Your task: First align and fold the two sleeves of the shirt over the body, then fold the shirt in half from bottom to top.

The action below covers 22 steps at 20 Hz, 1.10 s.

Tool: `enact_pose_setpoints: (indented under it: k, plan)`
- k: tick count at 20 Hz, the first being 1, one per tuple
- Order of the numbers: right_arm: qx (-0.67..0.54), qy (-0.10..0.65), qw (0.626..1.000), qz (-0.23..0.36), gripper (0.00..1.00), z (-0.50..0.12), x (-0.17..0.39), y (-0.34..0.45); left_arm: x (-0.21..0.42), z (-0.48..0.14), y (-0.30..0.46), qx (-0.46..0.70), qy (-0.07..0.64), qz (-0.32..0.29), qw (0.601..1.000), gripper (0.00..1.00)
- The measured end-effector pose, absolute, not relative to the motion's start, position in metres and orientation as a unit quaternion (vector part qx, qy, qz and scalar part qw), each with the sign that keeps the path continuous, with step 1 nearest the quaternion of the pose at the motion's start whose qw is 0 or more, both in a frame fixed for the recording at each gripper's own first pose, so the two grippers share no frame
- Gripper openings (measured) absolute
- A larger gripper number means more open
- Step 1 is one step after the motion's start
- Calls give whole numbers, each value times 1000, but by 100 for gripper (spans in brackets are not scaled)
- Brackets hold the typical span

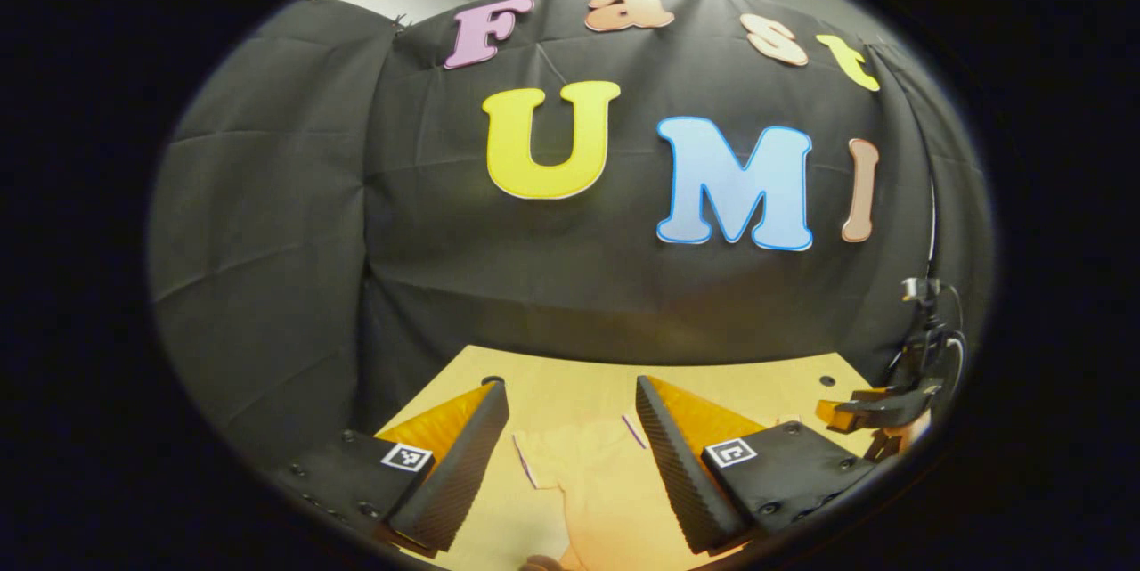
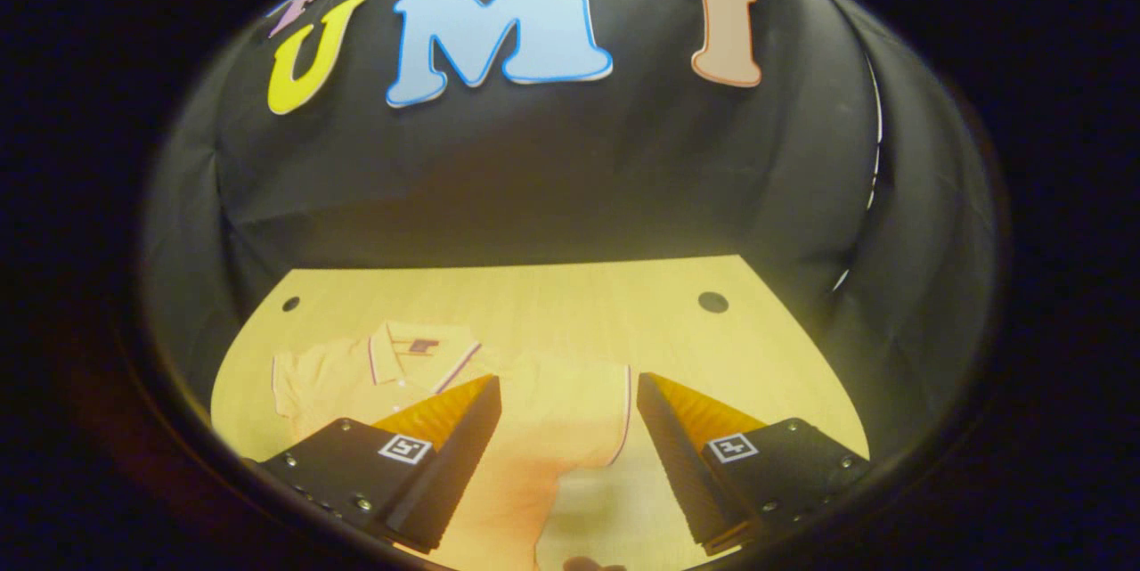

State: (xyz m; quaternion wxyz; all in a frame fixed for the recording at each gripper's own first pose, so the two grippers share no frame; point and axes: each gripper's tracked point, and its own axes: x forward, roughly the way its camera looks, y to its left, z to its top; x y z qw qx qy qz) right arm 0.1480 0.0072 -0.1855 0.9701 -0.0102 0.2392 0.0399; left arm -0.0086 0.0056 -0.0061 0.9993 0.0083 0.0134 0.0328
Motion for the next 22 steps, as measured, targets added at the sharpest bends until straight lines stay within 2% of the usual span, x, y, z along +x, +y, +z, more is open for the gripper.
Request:
enact_pose_setpoints:
  k: [5,9,15,22]
  plan:
    - [-16,333,943,15,97,-262,180,-5,-8,-9,14,14,20,46,999,94]
    - [-17,367,930,2,97,-292,190,-11,-6,-13,17,14,24,52,998,94]
    - [-21,408,913,-3,97,-324,193,-12,-5,-25,24,7,45,67,997,94]
    - [16,410,912,0,94,-326,197,-8,22,-73,27,-10,104,57,993,96]
